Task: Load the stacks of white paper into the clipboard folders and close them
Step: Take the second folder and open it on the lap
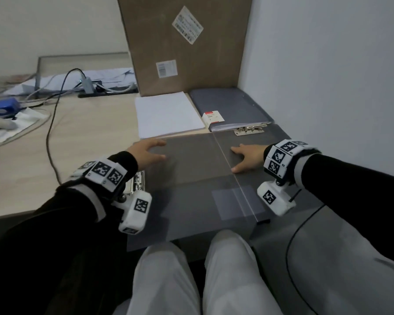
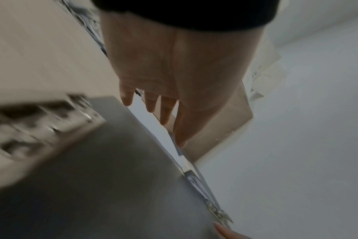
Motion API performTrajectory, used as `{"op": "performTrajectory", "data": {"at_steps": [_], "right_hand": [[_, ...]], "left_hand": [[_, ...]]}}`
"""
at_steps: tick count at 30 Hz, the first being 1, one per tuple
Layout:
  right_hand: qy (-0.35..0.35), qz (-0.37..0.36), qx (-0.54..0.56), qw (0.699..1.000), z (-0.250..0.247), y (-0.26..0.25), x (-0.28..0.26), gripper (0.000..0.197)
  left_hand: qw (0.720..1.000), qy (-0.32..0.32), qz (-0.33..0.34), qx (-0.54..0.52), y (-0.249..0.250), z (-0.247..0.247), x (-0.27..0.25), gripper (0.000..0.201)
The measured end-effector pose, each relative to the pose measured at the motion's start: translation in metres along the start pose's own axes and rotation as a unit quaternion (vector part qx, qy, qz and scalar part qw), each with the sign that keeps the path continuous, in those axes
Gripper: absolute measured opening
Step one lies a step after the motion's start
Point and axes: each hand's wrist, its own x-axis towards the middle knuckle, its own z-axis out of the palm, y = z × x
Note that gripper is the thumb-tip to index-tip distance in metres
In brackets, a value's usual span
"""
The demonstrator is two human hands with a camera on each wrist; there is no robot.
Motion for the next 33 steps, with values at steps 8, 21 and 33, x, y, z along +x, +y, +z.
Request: {"op": "performTrajectory", "data": {"at_steps": [8,21,33], "right_hand": [[-0.012,-0.136,-0.012,0.990,0.022,-0.091,-0.012,0.091],[-0.003,-0.146,-0.041,0.988,0.038,-0.112,0.001,0.098],[-0.018,-0.181,-0.054,0.982,0.038,-0.108,-0.006,0.095]], "left_hand": [[0.988,-0.101,-0.064,0.094,-0.041,-0.017,-0.044,0.074],[0.971,-0.120,-0.012,0.207,-0.041,-0.017,-0.044,0.081],[0.975,0.052,-0.184,-0.113,-0.069,-0.021,0.013,0.037]]}}
